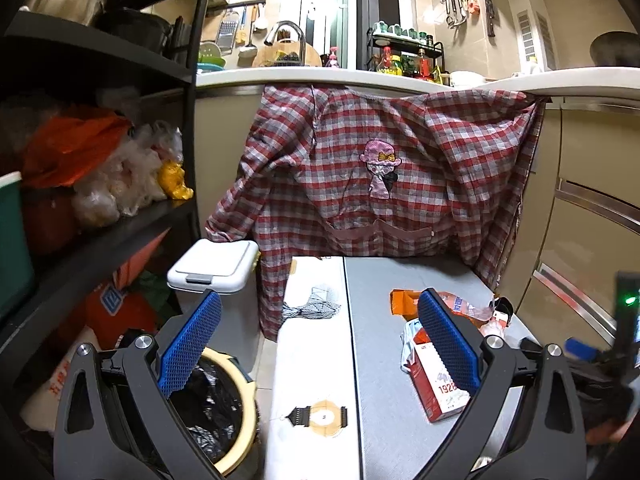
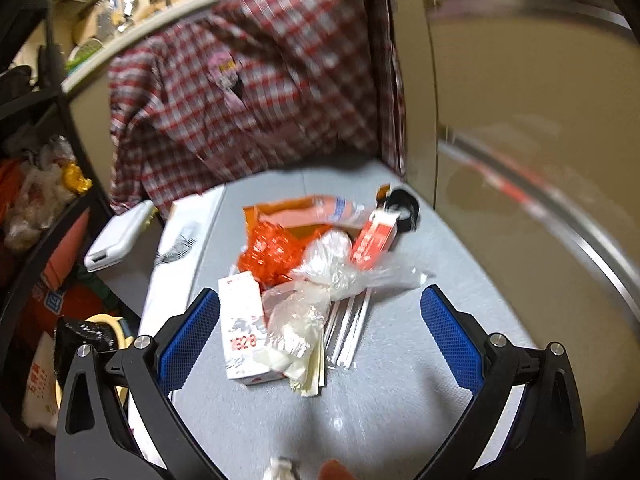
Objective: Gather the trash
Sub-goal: 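Grasp the clear plastic bag with the right gripper and lift it, then grasp the white milk carton with the left gripper while the right holds the bag, then carry carton and bag to the bin and open both grippers over it, then move the right gripper back to the table toward the white tissue ball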
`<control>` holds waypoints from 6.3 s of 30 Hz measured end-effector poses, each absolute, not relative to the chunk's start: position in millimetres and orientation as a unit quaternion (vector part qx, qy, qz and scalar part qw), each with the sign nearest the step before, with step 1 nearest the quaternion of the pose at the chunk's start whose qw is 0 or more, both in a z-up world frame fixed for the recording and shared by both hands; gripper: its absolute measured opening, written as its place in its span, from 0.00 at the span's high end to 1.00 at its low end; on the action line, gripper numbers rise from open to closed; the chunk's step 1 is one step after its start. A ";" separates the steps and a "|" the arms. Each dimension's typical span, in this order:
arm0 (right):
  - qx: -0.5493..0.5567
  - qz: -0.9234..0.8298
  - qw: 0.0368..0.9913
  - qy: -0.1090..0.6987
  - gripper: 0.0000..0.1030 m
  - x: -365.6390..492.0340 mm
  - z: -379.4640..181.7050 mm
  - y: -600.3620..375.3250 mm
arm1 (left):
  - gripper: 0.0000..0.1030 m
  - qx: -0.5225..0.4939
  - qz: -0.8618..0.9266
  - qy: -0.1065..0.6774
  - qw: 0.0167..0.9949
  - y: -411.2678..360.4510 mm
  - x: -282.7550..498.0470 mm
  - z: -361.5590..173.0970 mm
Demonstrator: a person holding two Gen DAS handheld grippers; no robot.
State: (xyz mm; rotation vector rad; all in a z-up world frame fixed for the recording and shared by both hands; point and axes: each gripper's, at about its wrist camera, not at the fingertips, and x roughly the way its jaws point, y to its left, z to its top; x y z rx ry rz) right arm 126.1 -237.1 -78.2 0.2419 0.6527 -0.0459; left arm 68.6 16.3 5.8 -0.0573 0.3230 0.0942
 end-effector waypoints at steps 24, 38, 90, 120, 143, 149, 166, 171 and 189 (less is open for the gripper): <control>0.112 0.011 0.938 0.329 0.95 164.2 -102.4 -229.6 | 0.07 -0.037 0.025 0.228 0.973 -1.1 125.2 -54.5; 0.102 -0.032 0.949 0.297 0.95 131.5 -54.5 -281.3 | 0.07 0.003 -0.042 0.277 0.960 -80.1 152.4 -100.2; 0.039 0.171 0.950 0.259 0.95 107.4 -20.6 -123.7 | 0.50 -0.037 0.064 0.304 0.950 100.5 89.4 -8.2; -0.045 0.308 0.893 0.325 0.95 118.1 -67.2 110.4 | 0.49 -0.071 0.216 0.351 0.908 249.3 54.1 -55.9; -0.043 0.288 0.902 0.319 0.41 116.2 -62.2 104.8 | 0.09 -0.030 0.251 0.339 0.906 244.9 58.8 -52.5; -0.033 0.275 0.910 0.307 0.37 106.6 -49.6 79.4 | 0.09 -0.025 0.241 0.329 0.913 232.8 59.3 -47.9; -0.002 0.160 0.944 0.289 0.36 75.4 -50.2 -48.4 | 0.09 -0.003 0.156 0.288 0.945 145.0 85.7 -34.6; 0.029 0.091 0.948 0.302 0.36 64.2 -73.1 -106.4 | 0.09 0.010 0.120 0.281 0.952 106.8 96.3 -35.1; 0.058 0.002 0.936 0.346 0.36 33.2 -147.1 -183.0 | 0.09 0.009 0.082 0.283 0.956 51.3 113.2 -40.3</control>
